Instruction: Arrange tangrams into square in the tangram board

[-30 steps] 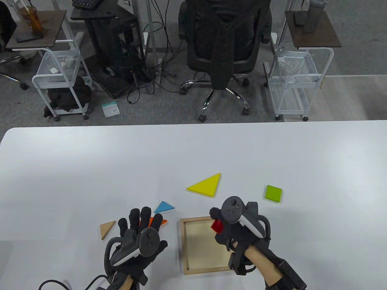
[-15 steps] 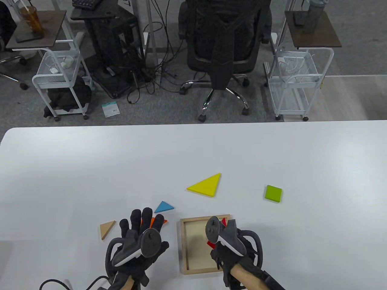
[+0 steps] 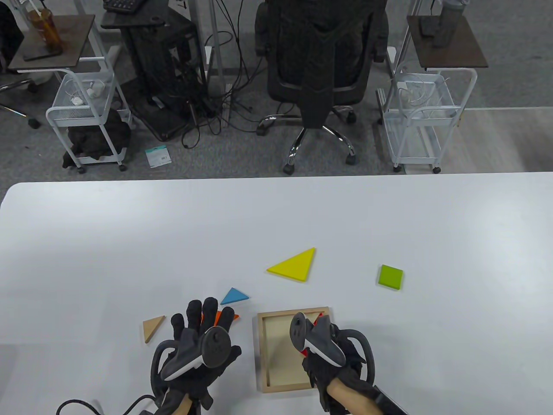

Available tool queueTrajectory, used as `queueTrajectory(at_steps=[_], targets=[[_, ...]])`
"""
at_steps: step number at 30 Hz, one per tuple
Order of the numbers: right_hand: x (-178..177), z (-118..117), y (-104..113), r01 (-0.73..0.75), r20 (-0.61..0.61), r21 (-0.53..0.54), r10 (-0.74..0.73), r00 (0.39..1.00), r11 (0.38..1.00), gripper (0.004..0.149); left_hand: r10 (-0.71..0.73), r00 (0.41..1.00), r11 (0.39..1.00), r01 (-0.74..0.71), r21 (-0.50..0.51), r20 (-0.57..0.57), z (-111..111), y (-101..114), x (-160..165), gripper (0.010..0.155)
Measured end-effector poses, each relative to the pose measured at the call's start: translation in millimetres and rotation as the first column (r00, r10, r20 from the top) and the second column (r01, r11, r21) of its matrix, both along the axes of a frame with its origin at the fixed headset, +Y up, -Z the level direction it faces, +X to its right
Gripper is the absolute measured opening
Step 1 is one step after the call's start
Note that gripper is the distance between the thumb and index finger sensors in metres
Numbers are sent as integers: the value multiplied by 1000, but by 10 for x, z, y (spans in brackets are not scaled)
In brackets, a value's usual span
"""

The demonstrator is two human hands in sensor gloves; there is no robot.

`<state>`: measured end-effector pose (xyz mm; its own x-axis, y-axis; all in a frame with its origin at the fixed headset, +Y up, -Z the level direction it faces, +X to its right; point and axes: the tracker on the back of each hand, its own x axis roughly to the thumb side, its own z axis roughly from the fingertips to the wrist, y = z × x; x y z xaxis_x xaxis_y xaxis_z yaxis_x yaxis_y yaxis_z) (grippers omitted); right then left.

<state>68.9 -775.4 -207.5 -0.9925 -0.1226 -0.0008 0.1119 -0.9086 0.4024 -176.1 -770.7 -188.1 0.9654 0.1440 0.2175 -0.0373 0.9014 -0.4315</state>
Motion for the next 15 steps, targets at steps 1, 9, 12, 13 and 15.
queueTrajectory(at_steps=[1,9,12,13,15], targets=[[1,1,-4,-3,0,-1,3,1000,1000,74,-1,1000,1000,1,-1,0,0,-2,1,77],[33,30,-13,-21,7,-6,21,1000,1000,72,-7,1000,1000,7,-10,-2,-2,-8,3,77],[61,44,-15,-17,10,-4,17,1000,1000,71,-11,1000,1000,11,-13,-2,-3,-10,5,77],[65,46,-16,-14,12,-4,14,1000,1000,71,-12,1000,1000,12,-15,-2,-4,-10,5,77],[63,51,-12,-23,10,-5,23,1000,1000,71,-15,1000,1000,15,-18,-3,-5,-13,5,77]])
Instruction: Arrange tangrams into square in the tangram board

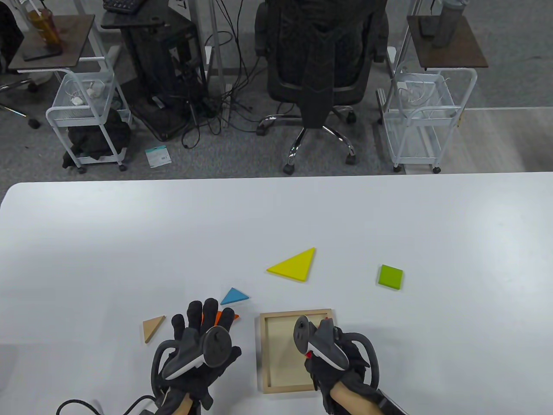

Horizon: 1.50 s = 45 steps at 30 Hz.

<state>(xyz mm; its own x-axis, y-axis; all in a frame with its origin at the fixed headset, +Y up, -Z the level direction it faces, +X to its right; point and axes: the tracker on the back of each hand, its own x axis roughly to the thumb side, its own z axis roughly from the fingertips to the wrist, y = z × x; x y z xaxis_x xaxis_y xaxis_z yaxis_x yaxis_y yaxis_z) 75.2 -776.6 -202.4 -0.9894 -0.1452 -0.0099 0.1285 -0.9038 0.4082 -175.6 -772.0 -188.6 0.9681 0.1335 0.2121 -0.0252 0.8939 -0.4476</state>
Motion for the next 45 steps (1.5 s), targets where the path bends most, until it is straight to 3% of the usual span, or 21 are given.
queueTrajectory(at_steps=[3,8,12,17,21,32,35,37,39,42,45], targets=[[47,13,89,13,-3,19,-13,1000,1000,72,-1,1000,1000,1,-6,-5,0,0,-8,77],[393,35,450,118,104,208,-142,984,971,82,6,1000,1000,-6,-8,-27,-9,7,-49,77],[782,81,582,169,192,315,-237,952,934,85,3,999,1000,-4,-12,-42,-17,0,-73,77],[1216,107,435,229,299,335,-334,894,914,87,-11,999,1000,10,-18,-52,-19,-6,-81,77],[1409,122,350,310,319,330,-415,852,892,88,-28,998,999,27,-27,-49,-29,-24,-68,77],[1555,163,317,370,339,338,-479,810,865,88,-28,999,1000,29,13,-32,-68,38,1,83],[1575,163,326,366,348,339,-477,807,867,89,48,999,991,-48,122,-3,-190,221,131,87],[1594,161,328,371,355,343,-485,799,863,89,116,993,955,-113,274,7,-300,380,269,81],[1618,157,321,371,365,339,-484,795,865,89,156,987,925,-161,344,41,-506,541,496,77],[1625,149,280,333,390,325,-446,805,885,89,129,990,961,-141,238,66,-870,634,871,81],[1598,130,211,276,400,262,-364,841,925,90,56,994,988,-70,140,97,-1178,569,1192,89]])
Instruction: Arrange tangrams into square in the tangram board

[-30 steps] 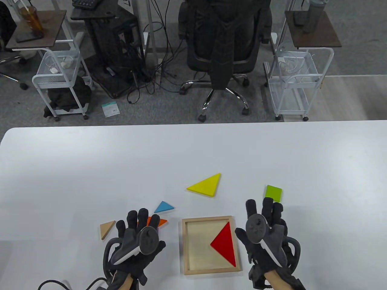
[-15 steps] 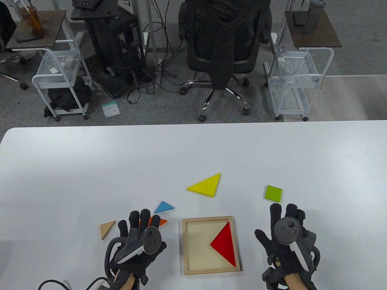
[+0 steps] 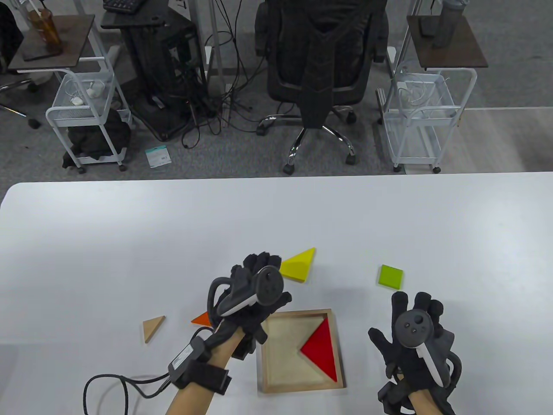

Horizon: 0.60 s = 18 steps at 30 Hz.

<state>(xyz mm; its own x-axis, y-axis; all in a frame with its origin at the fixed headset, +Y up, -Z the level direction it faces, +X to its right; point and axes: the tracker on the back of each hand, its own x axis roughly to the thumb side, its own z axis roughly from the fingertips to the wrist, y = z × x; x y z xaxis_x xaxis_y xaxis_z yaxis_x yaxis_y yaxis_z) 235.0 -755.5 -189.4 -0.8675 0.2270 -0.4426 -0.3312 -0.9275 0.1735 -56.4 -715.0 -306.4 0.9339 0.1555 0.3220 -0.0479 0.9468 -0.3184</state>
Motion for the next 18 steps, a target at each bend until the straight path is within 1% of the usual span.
queueTrajectory(at_steps=[3,6,9,14,18], targets=[[-21,-24,-47,-3,-7,-23,3,1000,1000,90,-74,997,990,73,-123,-5,-275,-171,256,97],[-13,-33,-58,0,-2,-34,0,1000,999,90,-133,991,972,124,-199,-34,-500,-359,395,100],[5,-36,-54,12,6,-34,-12,1000,999,90,-184,980,954,160,-255,-75,-650,-486,435,101],[15,-41,-44,14,7,-26,-14,1000,1000,90,-206,973,931,162,-328,-104,-773,-602,473,101],[14,-41,-46,13,9,-19,-13,1000,1000,90,-259,961,922,213,-324,-103,-808,-632,541,100]])
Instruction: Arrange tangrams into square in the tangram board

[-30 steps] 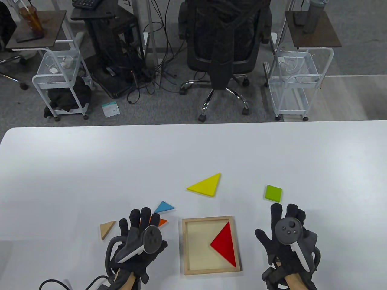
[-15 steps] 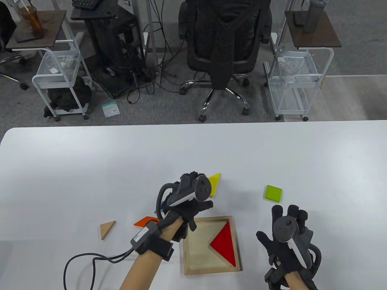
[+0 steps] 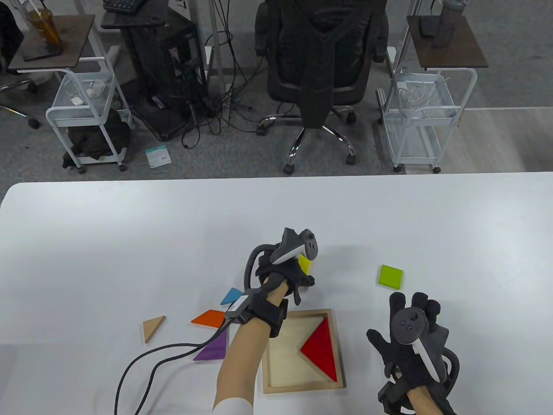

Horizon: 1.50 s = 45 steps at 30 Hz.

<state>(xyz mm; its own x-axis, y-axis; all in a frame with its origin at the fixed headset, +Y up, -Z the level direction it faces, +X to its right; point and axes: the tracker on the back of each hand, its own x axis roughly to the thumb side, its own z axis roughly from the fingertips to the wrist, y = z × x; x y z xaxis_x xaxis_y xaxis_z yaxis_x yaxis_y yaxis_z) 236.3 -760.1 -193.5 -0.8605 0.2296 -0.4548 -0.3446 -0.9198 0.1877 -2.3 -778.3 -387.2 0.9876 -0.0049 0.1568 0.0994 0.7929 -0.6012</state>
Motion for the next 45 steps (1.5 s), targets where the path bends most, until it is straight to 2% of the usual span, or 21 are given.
queueTrajectory(at_steps=[11,22,26,29,34,37,40,45], targets=[[-23,4,-5,-11,-7,-12,11,1000,1000,91,-57,997,994,52,97,54,-14,-14,52,94],[-9,0,3,45,-17,-4,-45,999,999,91,-102,968,987,68,148,231,29,-7,18,97],[-15,8,21,50,-23,13,-50,998,999,91,-58,961,984,9,179,270,114,112,-93,97],[-19,10,23,52,-29,20,-51,998,998,91,-49,936,974,-33,224,350,325,320,-113,98],[-16,13,24,52,-29,25,-52,998,998,91,-2,877,961,-131,243,481,874,513,-107,97],[-12,18,29,55,-29,34,-54,998,998,91,58,867,957,-189,219,494,1150,471,-114,96],[-12,20,27,58,-32,43,-57,998,997,91,7,838,957,-164,240,545,1341,369,-95,96],[-17,24,24,55,-39,47,-53,998,997,91,-65,813,961,-105,255,578,1461,252,-81,95]])
